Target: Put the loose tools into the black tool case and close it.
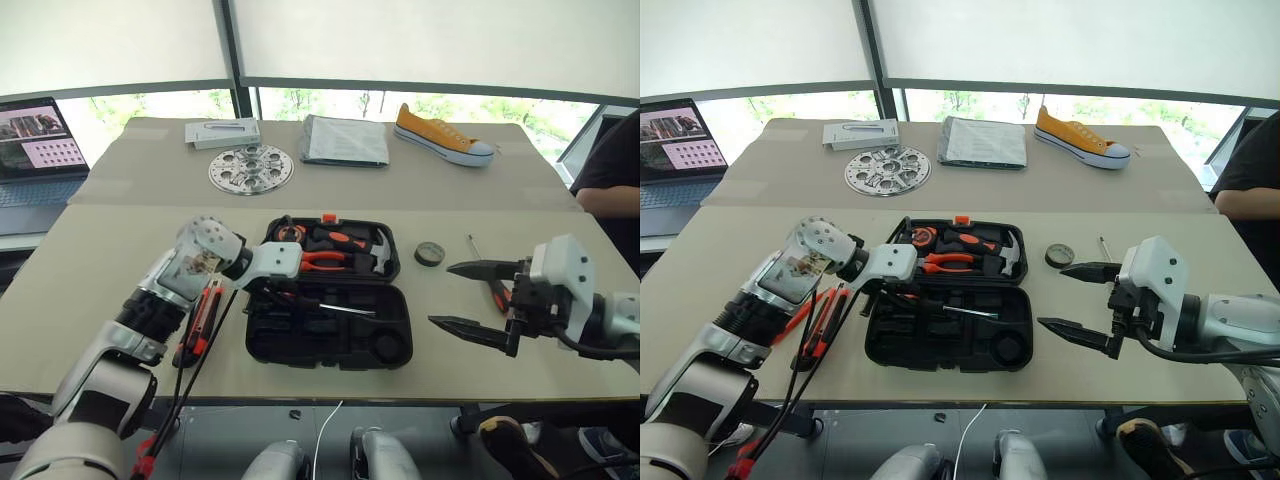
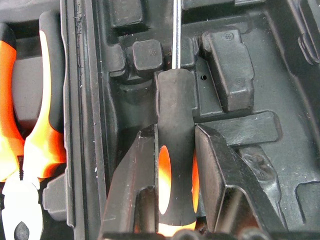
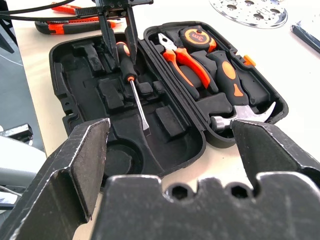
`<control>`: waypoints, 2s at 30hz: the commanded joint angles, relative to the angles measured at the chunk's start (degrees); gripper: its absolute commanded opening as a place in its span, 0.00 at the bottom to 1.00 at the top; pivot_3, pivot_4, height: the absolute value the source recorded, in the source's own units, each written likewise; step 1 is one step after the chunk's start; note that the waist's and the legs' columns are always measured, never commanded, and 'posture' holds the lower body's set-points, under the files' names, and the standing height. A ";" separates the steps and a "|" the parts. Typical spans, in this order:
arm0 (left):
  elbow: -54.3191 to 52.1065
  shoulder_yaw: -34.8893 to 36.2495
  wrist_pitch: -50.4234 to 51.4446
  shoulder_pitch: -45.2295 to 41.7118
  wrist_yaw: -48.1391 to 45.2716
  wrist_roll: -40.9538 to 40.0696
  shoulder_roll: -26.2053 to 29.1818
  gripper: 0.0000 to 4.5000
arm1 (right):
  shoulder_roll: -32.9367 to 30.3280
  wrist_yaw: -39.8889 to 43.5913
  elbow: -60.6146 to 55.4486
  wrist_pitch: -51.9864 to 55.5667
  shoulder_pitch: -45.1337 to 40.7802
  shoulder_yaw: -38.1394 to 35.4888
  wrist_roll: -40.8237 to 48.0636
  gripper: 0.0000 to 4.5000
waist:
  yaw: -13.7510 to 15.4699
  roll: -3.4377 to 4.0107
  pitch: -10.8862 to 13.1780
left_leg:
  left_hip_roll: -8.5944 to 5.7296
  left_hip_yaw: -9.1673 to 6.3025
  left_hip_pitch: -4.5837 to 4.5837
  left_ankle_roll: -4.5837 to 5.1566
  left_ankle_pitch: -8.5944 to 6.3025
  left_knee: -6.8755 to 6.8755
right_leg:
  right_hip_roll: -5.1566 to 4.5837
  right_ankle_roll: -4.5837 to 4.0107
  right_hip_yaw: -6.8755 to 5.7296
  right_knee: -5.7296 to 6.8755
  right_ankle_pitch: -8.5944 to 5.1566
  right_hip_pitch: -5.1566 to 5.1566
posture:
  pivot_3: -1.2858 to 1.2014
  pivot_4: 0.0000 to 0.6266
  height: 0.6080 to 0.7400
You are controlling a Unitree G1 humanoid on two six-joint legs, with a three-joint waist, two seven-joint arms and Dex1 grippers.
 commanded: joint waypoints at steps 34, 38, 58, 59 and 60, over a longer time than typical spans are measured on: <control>4.38 1.57 -0.82 -4.16 5.01 1.40 -4.43 0.03 | 1.59 -1.95 -2.32 -0.53 -0.23 0.04 0.65 1.00 | 0.61 0.00 0.00 | 0.00 0.00 -0.02 0.02 -0.01 0.07 | 0.00 0.00 0.00 0.01 0.00 0.00 | 0.52 0.24 1.00; 4.87 1.29 -0.40 -3.94 4.70 1.44 -5.23 0.00 | 1.79 -2.23 -2.64 -0.45 0.03 0.01 0.74 1.00 | 0.63 0.00 0.00 | 0.00 0.00 -0.02 0.02 -0.01 0.07 | 0.00 0.00 0.00 0.01 0.00 -0.01 | 0.52 0.24 1.00; 0.12 9.63 3.28 -0.48 2.74 -8.75 -5.12 0.18 | 4.14 -8.84 0.40 1.99 2.70 -3.26 -2.26 1.00 | 0.80 0.02 -0.02 | 0.00 0.01 -0.06 0.12 -0.06 0.33 | 0.01 0.11 0.03 0.08 0.06 0.05 | 0.52 0.24 1.00; -1.53 12.13 4.84 0.29 2.18 -11.65 -4.51 0.26 | 4.66 -10.43 1.37 3.10 2.76 -4.23 -2.33 1.00 | 0.66 0.02 -0.02 | 0.00 0.01 -0.09 0.12 -0.06 0.32 | 0.03 0.11 0.03 0.08 0.06 0.00 | 0.52 0.24 1.00; -2.58 13.42 5.68 0.83 2.09 -13.13 -4.07 0.35 | 4.97 -11.37 1.88 3.79 2.77 -4.77 -2.30 1.00 | 0.58 0.02 -0.02 | 0.01 0.00 -0.09 0.12 -0.06 0.30 | 0.04 0.10 0.02 0.09 0.06 -0.02 | 0.52 0.24 1.00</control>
